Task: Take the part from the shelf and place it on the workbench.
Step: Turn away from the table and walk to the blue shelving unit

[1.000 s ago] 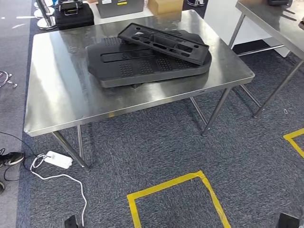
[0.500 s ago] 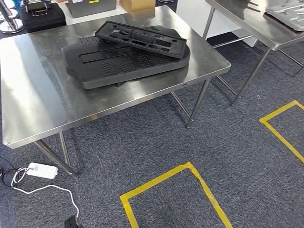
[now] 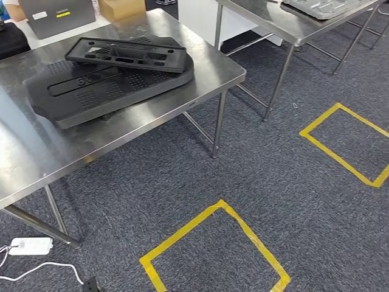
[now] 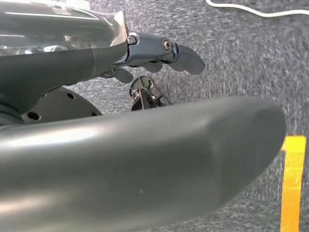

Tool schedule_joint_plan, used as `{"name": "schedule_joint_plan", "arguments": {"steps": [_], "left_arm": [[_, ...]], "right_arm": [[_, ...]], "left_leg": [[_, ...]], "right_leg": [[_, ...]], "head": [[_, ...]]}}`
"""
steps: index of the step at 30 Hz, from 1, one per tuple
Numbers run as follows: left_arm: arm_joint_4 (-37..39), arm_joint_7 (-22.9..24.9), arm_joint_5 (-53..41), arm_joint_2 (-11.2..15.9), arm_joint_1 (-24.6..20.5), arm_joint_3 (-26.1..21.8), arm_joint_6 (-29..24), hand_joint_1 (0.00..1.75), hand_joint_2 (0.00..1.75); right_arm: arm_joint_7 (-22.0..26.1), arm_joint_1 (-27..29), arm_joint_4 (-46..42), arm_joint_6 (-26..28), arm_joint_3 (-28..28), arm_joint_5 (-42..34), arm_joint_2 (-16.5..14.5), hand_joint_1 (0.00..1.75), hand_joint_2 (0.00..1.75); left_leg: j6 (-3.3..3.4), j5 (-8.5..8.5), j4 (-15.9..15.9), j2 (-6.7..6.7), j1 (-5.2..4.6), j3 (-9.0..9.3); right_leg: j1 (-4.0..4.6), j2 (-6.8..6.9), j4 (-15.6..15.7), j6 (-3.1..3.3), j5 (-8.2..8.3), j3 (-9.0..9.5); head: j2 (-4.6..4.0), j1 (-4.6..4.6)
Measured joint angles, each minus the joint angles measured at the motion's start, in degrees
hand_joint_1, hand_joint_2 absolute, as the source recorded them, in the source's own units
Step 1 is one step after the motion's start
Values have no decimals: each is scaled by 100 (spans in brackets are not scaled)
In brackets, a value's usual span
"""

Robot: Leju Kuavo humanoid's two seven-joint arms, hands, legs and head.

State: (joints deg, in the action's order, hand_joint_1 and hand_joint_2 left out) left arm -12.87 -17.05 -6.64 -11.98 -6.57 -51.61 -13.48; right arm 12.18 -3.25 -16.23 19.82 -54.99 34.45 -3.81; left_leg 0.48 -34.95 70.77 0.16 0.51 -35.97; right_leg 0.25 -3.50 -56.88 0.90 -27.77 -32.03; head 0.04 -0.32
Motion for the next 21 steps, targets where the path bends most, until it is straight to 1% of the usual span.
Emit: {"name": "schedule_joint_plan", "arguments": {"steps": [1, 2, 3, 4, 5, 6, 7, 8, 9, 10, 11, 12, 13, 14, 15, 16, 17, 18, 19, 20, 21], "left_arm": [[0, 0, 0, 1, 1, -3, -6, 0, 0], [1, 0, -2, 1, 3, -5, -12, 0, 0], [1, 0, -3, 2, 5, -9, -19, 0, 0], [1, 1, -5, 2, 7, -13, -24, 0, 0], [1, 1, -4, 2, 4, -17, -27, 0, 0], [0, 1, -1, 1, -1, -21, -29, 0, 0], [0, 1, 0, -3, -7, -24, -29, 0, 0], [0, 2, 1, -7, -13, -27, -29, 0, 0], [0, 4, 1, -10, -14, -34, -31, 0, 0], [0, 5, -1, -11, -9, -43, -33, 0, 0], [0, 8, 0, -10, -1, -54, -36, 0, 0], [0, 9, 0, -10, 7, -65, -40, 0, 0], [0, 10, 0, -9, 11, -72, -42, 0, 0], [0, 11, 0, -9, 10, -76, -44, 0, 0], [0, 11, -1, -9, 8, -78, -45, 0, 0], [0, 10, -1, -8, 7, -78, -45, 0, 0], [0, 8, -1, -7, 7, -78, -45, 0, 0], [0, 3, -1, -5, 8, -79, -45, 0, 0], [0, -2, -1, -4, 8, -80, -45, 0, 0], [0, -7, 0, -3, 7, -81, -45, 0, 0], [0, -9, 0, -2, 4, -83, -45, 0, 0]], "right_arm": [[-130, 0, 30, -8, -2, 25, -21, 0, 0], [-246, -5, 57, -19, -3, 49, -42, 0, 0], [-337, -9, 80, -29, -4, 68, -60, 0, 0], [-402, -7, 101, -38, -4, 81, -78, 0, 0], [-440, 2, 118, -46, -5, 89, -89, 0, 0], [-472, 18, 134, -51, -7, 101, -99, 0, 0], [-512, 34, 151, -55, -10, 114, -114, 0, 0], [-555, 42, 166, -59, -13, 128, -127, 0, 0], [-597, 36, 177, -65, -16, 140, -140, 0, 0], [-617, 25, 185, -72, -20, 144, -156, 0, 0], [-601, 11, 188, -80, -26, 145, -175, 0, 0], [-565, 4, 191, -86, -32, 144, -200, 0, 0], [-517, 8, 192, -90, -38, 147, -226, 0, 0], [-475, 18, 192, -90, -43, 155, -249, 0, 0], [-449, 28, 193, -90, -44, 166, -264, 0, 0], [-435, 34, 193, -89, -44, 182, -274, 0, 0], [-431, 28, 194, -89, -44, 205, -282, 0, 0], [-435, 15, 194, -89, -44, 229, -287, 0, 0], [-449, 5, 195, -89, -44, 256, -293, 0, 0], [-474, -3, 196, -89, -43, 281, -297, 0, 0], [-507, -2, 199, -89, -43, 302, -299, 0, 0]], "left_leg": [[6, 219, -391, -99, 12, 167], [7, 378, -753, -242, 34, 317], [6, 466, -997, -366, 46, 411], [8, 488, -1114, -459, 49, 447], [17, 478, -1135, -467, 39, 446], [40, 488, -1139, -410, 30, 440], [70, 503, -1157, -346, 29, 446], [100, 517, -1177, -277, 34, 454], [126, 526, -1196, -200, 40, 462], [142, 528, -1203, -115, 33, 467], [153, 523, -1204, -30, 26, 466], [158, 517, -1203, 59, 20, 465], [159, 511, -1203, 140, 17, 465], [156, 502, -1202, 209, 17, 468], [145, 493, -1202, 271, 19, 476], [128, 480, -1202, 326, 18, 491], [104, 463, -1202, 378, 7, 504], [74, 448, -1201, 422, -3, 515], [42, 433, -1200, 463, -13, 527], [9, 422, -1204, 503, -14, 539], [-26, 413, -1211, 546, -3, 560]], "right_leg": [[-4, -82, -22, -11, -7, -4], [2, -158, -65, -30, -19, -28], [-3, -225, -102, -57, -25, -66], [-11, -288, -128, -88, -24, -109], [-21, -347, -143, -122, -15, -146], [-41, -405, -138, -154, -4, -169], [-43, -364, -159, -182, -20, -186], [-40, -245, -242, -208, -82, -224], [-37, -83, -429, -233, -204, -308], [-42, 105, -728, -259, -374, -442], [-58, 213, -1084, -287, -545, -608], [-80, 260, -1409, -312, -670, -760], [-100, 285, -1598, -334, -708, -844], [-115, 305, -1583, -351, -645, -828], [-127, 338, -1358, -362, -497, -706], [-132, 433, -974, -367, -311, -503], [-113, 560, -606, -359, -179, -312], [-91, 651, -325, -335, -92, -173], [-65, 713, -176, -309, -68, -107], [-35, 696, -157, -275, -89, -111], [-28, 627, -149, -238, -82, -116]], "head": [[1, 0], [1, 1], [0, 2], [0, 3], [0, 4], [0, 4], [0, 7], [0, 13], [-1, 18], [-1, 23], [-1, 25], [-1, 24], [-1, 23], [0, 23], [0, 23], [0, 24], [0, 25], [0, 21], [0, 19], [0, 15], [-1, 12]]}}
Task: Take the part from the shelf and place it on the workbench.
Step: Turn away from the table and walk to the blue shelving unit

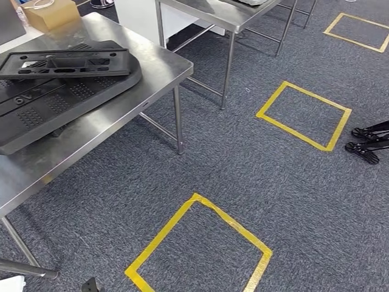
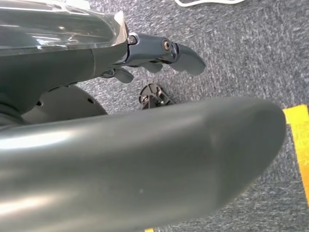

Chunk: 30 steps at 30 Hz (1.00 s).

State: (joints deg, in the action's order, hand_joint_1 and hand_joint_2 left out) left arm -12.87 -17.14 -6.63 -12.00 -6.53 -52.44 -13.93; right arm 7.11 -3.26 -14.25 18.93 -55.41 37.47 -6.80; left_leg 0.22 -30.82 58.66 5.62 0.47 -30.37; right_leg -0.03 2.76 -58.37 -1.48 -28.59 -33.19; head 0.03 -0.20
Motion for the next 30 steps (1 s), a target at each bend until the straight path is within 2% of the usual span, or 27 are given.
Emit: {"name": "schedule_joint_plan", "arguments": {"steps": [1, 3, 5, 6, 7, 8, 9, 10, 12, 14, 16, 17, 18, 20, 21, 22, 23, 25, 27, 28, 30], "left_arm": [[0, 4, 0, 1, -3, 0, -1, 0, 0], [0, 12, -1, 4, -2, 0, -4, 0, 0], [0, 31, -1, 11, 10, -3, -9, 0, 0], [0, 44, -1, 14, 16, -7, -12, 0, 0], [0, 59, 0, 16, 18, -9, -13, 0, 0], [0, 71, 0, 17, 18, -11, -14, 0, 0], [0, 76, -1, 19, 17, -13, -15, 0, 0], [0, 80, -1, 19, 16, -13, -16, 0, 0], [0, 82, -3, 23, 17, -13, -17, 0, 0], [0, 84, -3, 26, 12, -14, -20, 0, 0], [0, 85, -2, 22, -2, -15, -23, 0, 0], [0, 85, -1, 20, -8, -15, -23, 0, 0], [0, 85, -1, 16, -10, -15, -22, 0, 0], [0, 83, -1, 15, 2, -16, -20, 0, 0], [0, 83, -1, 16, 11, -16, -19, 0, 0], [0, 81, -1, 17, 17, -17, -19, 0, 0], [0, 81, -1, 17, 18, -17, -19, 0, 0], [0, 81, -1, 17, 18, -17, -19, 0, 0], [0, 81, -1, 20, 26, -18, -21, 0, 0], [0, 81, -1, 21, 31, -19, -22, 0, 0], [0, 73, 0, 22, 36, -20, -25, 0, 0]], "right_arm": [[-39, 6, 4, -1, 1, 22, -3, 0, 0], [-110, 2, 10, -5, 1, 64, -16, 0, 0], [-161, -12, 14, -18, 3, 104, -35, 0, 0], [-185, -16, 17, -28, 5, 124, -45, 0, 0], [-209, -16, 22, -39, 10, 150, -60, 0, 0], [-234, -15, 29, -48, 15, 174, -73, 0, 0], [-251, -12, 38, -56, 23, 197, -89, 0, 0], [-262, -8, 45, -62, 34, 222, -104, 0, 0], [-266, -9, 57, -73, 59, 267, -137, 0, 0], [-273, -4, 63, -80, 80, 294, -156, 0, 0], [-279, 27, 66, -87, 94, 310, -163, 0, 0], [-280, 42, 68, -91, 99, 323, -168, 0, 0], [-277, 45, 69, -96, 104, 336, -173, 0, 0], [-269, 25, 72, -102, 114, 368, -182, 0, 0], [-265, 14, 72, -105, 118, 376, -184, 0, 0], [-263, 7, 72, -107, 121, 383, -185, 0, 0], [-263, 6, 72, -107, 123, 386, -185, 0, 0], [-263, 6, 72, -107, 124, 386, -185, 0, 0], [-262, 7, 72, -107, 131, 391, -187, 0, 0], [-261, 16, 72, -107, 139, 399, -189, 0, 0], [-264, 29, 72, -101, 167, 440, -194, 0, 0]], "left_leg": [[-33, -28, 8, -6, 16, 19], [-73, -207, 238, -187, 42, -53], [-75, -554, 909, -426, 47, -369], [-72, -695, 1292, -475, 43, -564], [-67, -744, 1548, -497, 38, -710], [-58, -682, 1611, -509, 36, -772], [-44, -512, 1447, -527, 34, -731], [-27, -277, 1108, -580, 36, -606], [0, 64, 409, -821, 55, -333], [15, 125, 126, -978, 53, -225], [47, 133, 81, -899, 47, -204], [75, 142, 58, -841, 53, -187], [104, 149, 33, -771, 64, -171], [145, 146, 6, -612, 67, -148], [153, 140, 6, -549, 64, -145], [154, 136, 6, -509, 62, -144], [154, 135, 6, -493, 62, -143], [154, 134, 6, -487, 62, -143], [154, 126, 7, -436, 62, -143], [148, 114, 7, -378, 63, -135], [79, 47, 9, -196, 57, -68]], "right_leg": [[-2, -56, 15, 36, 9, 8], [-18, -171, 50, 126, 32, 32], [-20, -295, 60, 189, 39, 39], [-11, -369, 59, 204, 38, 40], [-1, -451, 58, 211, 36, 46], [7, -537, 57, 214, 33, 56], [12, -626, 55, 213, 29, 72], [12, -712, 51, 207, 22, 87], [15, -870, 20, 177, -1, 92], [-2, -991, -1, 119, -9, 53], [-31, -1078, 3, 50, -12, 25], [-28, -1012, -37, 20, -52, 8], [-22, -878, -168, -7, -143, -52], [-16, -520, -749, -58, -458, -335], [-24, -425, -1037, -77, -596, -481], [-30, -385, -1236, -89, -683, -581], [-32, -375, -1314, -92, -713, -620], [-33, -372, -1340, -94, -722, -634], [-46, -353, -1533, -107, -761, -736], [-60, -332, -1549, -123, -702, -751], [-61, -71, -791, -123, -295, -390]], "head": [[0, 2], [0, -2], [0, -7], [0, -9], [1, -9], [0, -9], [0, -8], [0, -8], [1, -4], [1, -2], [1, -4], [1, 1], [1, 8], [1, 21], [0, 23], [-1, 23], [-1, 22], [-1, 22], [-1, 23], [0, 23], [1, 21]]}}
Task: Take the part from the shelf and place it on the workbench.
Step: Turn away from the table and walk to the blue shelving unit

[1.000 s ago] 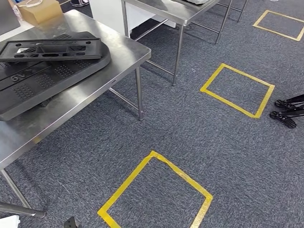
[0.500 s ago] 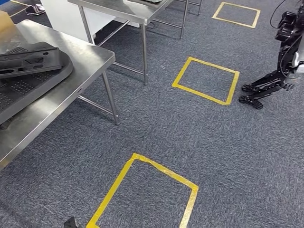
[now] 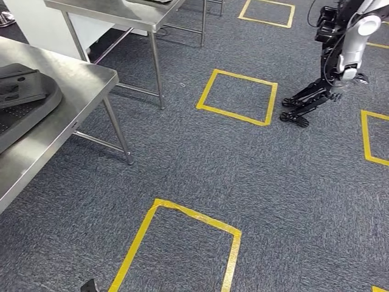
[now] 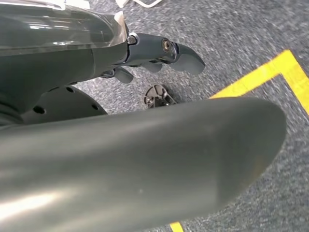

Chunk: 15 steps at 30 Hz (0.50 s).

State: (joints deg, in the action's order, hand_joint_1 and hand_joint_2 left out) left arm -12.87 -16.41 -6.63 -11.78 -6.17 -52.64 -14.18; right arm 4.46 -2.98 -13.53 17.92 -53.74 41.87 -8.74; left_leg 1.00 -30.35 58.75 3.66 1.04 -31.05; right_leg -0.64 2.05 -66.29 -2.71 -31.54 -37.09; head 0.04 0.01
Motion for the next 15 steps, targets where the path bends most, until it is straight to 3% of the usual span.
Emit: {"name": "schedule_joint_plan", "arguments": {"steps": [2, 4, 5, 7, 8, 10, 11, 12, 13, 15], "left_arm": [[0, -10, -2, -1, -4, -2, -2, 0, 0], [0, -11, 1, -3, -11, -4, -3, 0, 0], [0, -11, 1, -4, -17, -5, -3, 0, 0], [0, -13, -2, -3, -20, -7, -3, 0, 0], [0, -13, -4, 0, -15, -10, -4, 0, 0], [0, -13, -6, 4, -2, -27, -10, 0, 0], [0, -12, -5, 5, 2, -37, -13, 0, 0], [0, -12, -5, 6, 3, -46, -15, 0, 0], [0, -12, -5, 7, 2, -52, -16, 0, 0], [1, -13, -7, 10, 2, -65, -16, 0, 0]], "right_arm": [[-10, 3, 1, 7, 25, 37, -8, 0, 0], [-27, 8, 1, 9, 35, 49, -10, 0, 0], [-39, 12, 1, 9, 36, 55, -11, 0, 0], [-67, 7, 0, 9, 41, 87, -11, 0, 0], [-75, 0, 0, 9, 45, 103, -14, 0, 0], [-85, -11, 0, 9, 55, 125, -17, 0, 0], [-89, -7, 0, 8, 61, 128, -19, 0, 0], [-93, -2, 0, 8, 67, 132, -20, 0, 0], [-97, 4, 1, 6, 72, 137, -21, 0, 0], [-103, 10, 8, 2, 78, 147, -33, 0, 0]], "left_leg": [[-91, -63, -5, 153, -14, 74], [-151, -89, -27, 233, -7, 120], [-179, -127, -11, 197, 6, 141], [-206, -360, 326, -29, 22, 30], [-201, -536, 674, -171, 20, -125], [-177, -815, 1435, -288, -1, -526], [-160, -813, 1616, -304, -13, -652], [-135, -689, 1577, -318, -23, -680], [-104, -459, 1306, -350, -32, -603], [-45, -13, 551, -604, -29, -337]], "right_leg": [[38, 176, 778, 59, 330, 370], [58, 56, 780, 138, 323, 366], [52, -2, 796, 174, 328, 379], [31, -129, 830, 260, 342, 414], [32, -196, 834, 289, 339, 420], [52, -353, 833, 326, 327, 434], [64, -438, 832, 336, 320, 448], [74, -526, 831, 341, 312, 469], [81, -615, 830, 343, 301, 495], [84, -781, 818, 326, 273, 523]], "head": [[1, -4], [0, -7], [-1, -8], [-1, -18], [-1, -24], [-1, -30], [0, -30], [0, -30], [0, -29], [0, -25]]}}
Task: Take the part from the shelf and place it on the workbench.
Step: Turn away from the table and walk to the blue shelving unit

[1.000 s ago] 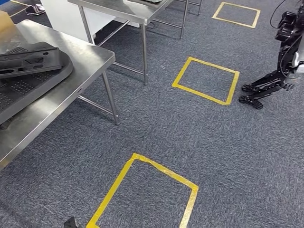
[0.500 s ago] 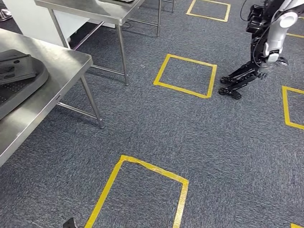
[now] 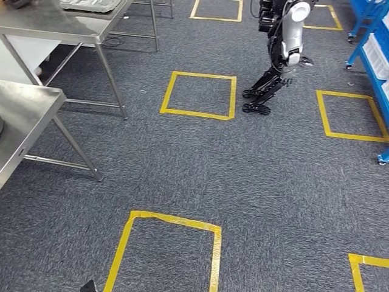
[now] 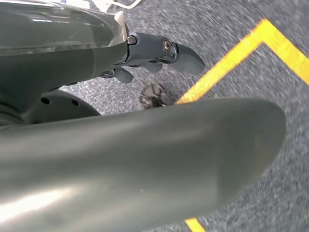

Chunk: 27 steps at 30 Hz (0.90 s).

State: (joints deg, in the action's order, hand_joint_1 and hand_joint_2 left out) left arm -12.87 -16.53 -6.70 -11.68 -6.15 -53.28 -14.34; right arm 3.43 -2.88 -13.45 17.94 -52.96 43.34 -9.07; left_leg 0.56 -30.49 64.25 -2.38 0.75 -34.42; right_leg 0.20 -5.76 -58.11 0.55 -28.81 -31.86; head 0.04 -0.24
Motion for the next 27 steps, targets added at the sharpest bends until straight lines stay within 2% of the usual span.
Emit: {"name": "schedule_joint_plan", "arguments": {"steps": [1, 2, 3, 4, 5, 7, 8, 9, 10, 11, 12, 13, 14, 16, 17, 18, 20, 22, 24, 25, 26, 27], "left_arm": [[0, 0, -1, 3, 0, -8, -1, 0, 0], [0, -1, 0, 5, 0, -16, -2, 0, 0], [0, -1, 1, 7, -3, -23, -3, 0, 0], [-1, -2, 4, 5, -6, -27, -4, 0, 0], [-1, -5, 6, 1, -13, -28, -3, 0, 0], [-1, -12, 6, -10, -21, -31, -1, 0, 0], [-1, -14, 5, -13, -19, -32, -1, 0, 0], [-1, -16, 4, -14, -13, -34, 0, 0, 0], [-1, -19, 3, -14, -5, -37, -1, 0, 0], [-1, -22, 3, -13, 2, -39, -1, 0, 0], [-1, -29, 4, -13, 4, -40, 1, 0, 0], [-1, -38, 5, -14, 5, -42, 6, 0, 0], [-1, -54, 7, -14, 3, -42, 20, 0, 0], [-1, -87, 5, -14, 1, -44, 64, 0, 0], [-1, -99, 4, -14, 0, -45, 90, 0, 0], [-1, -104, 2, -14, -4, -46, 111, 0, 0], [-1, -105, 5, -14, -15, -48, 146, 0, 0], [-1, -105, 7, -13, -20, -49, 166, 0, 0], [-1, -106, 3, -10, -9, -51, 170, 0, 0], [-1, -108, 2, -9, -1, -53, 170, 0, 0], [-1, -113, 3, -7, 6, -55, 172, 0, 0], [-1, -122, 4, -5, 10, -57, 175, 0, 0]], "right_arm": [[0, -4, 5, -3, 2, 7, -7, 0, 0], [0, -3, 10, -6, 4, 18, -14, 0, 0], [0, 2, 13, -8, 7, 32, -18, 0, 0], [0, 13, 15, -10, 10, 47, -20, 0, 0], [0, 28, 16, -10, 13, 60, -23, 0, 0], [0, 29, 19, -12, 21, 78, -26, 0, 0], [0, 16, 20, -12, 27, 82, -27, 0, 0], [0, 2, 20, -13, 33, 87, -27, 0, 0], [0, -8, 20, -13, 39, 90, -27, 0, 0], [0, -6, 20, -14, 44, 93, -27, 0, 0], [-1, 3, 20, -15, 47, 96, -27, 0, 0], [-1, 14, 20, -16, 48, 97, -26, 0, 0], [-2, 23, 20, -17, 48, 99, -24, 0, 0], [-3, 13, 20, -27, 49, 103, -22, 0, 0], [-4, 4, 20, -36, 49, 107, -21, 0, 0], [-6, 0, 20, -44, 50, 111, -21, 0, 0], [-14, 10, 20, -54, 50, 122, -20, 0, 0], [-22, 12, 19, -56, 50, 134, -17, 0, 0], [-24, -8, 18, -58, 52, 144, -17, 0, 0], [-24, -15, 18, -59, 53, 149, -17, 0, 0], [-24, -16, 18, -60, 54, 155, -18, 0, 0], [-24, -11, 18, -61, 55, 161, -18, 0, 0]], "left_leg": [[12, 109, -277, -131, 4, 103], [19, 130, -415, -231, 4, 152], [21, 111, -454, -242, -1, 167], [32, 106, -485, -196, -7, 181], [53, 113, -511, -135, -5, 198], [105, 120, -567, 16, 16, 246], [124, 113, -579, 105, 18, 266], [137, 98, -581, 196, 18, 278], [140, 82, -581, 290, 18, 289], [137, 63, -580, 375, 20, 303], [128, 42, -580, 449, 25, 324], [112, 19, -579, 513, 33, 354], [89, -9, -580, 570, 39, 392], [25, -66, -581, 674, 25, 457], [-7, -88, -583, 722, 14, 478], [-36, -102, -592, 767, 5, 496], [-92, -137, -615, 834, 17, 553], [-131, -305, -406, 678, 32, 510], [-136, -640, 271, 415, 33, 196], [-134, -786, 672, 346, 30, -19], [-129, -845, 953, 315, 28, -191], [-120, -790, 1045, 299, 26, -283]], "right_leg": [[-6, -73, -10, -22, -7, -11], [-19, -137, -15, -51, -8, -34], [-33, -196, -14, -87, -4, -57], [-48, -259, -6, -126, 0, -72], [-50, -225, -17, -163, -18, -78], [-33, 86, -274, -235, -196, -192], [-33, 300, -572, -267, -359, -336], [-44, 438, -959, -301, -535, -536], [-63, 499, -1329, -331, -662, -731], [-83, 528, -1563, -358, -698, -860], [-98, 549, -1582, -380, -619, -878], [-108, 580, -1357, -394, -437, -774], [-111, 647, -951, -397, -203, -576], [-66, 870, -234, -344, 78, -233], [-40, 935, -61, -299, 115, -157], [-12, 946, -26, -252, 89, -151], [-15, 817, -1, -171, 94, -141], [-41, 697, 50, -87, 107, -89], [-50, 563, 70, -23, 102, -61], [-45, 486, 68, -5, 95, -56], [-38, 404, 67, 5, 88, -46], [-33, 317, 65, 9, 79, -30]], "head": [[1, 1], [0, 4], [-1, 5], [-1, 3], [-1, 4], [-1, 17], [0, 24], [0, 29], [1, 28], [1, 28], [1, 28], [1, 28], [0, 28], [-1, 27], [-1, 25], [-1, 24], [0, 23], [0, 15], [-1, -1], [-1, -6], [-2, -7], [-2, -7]]}}
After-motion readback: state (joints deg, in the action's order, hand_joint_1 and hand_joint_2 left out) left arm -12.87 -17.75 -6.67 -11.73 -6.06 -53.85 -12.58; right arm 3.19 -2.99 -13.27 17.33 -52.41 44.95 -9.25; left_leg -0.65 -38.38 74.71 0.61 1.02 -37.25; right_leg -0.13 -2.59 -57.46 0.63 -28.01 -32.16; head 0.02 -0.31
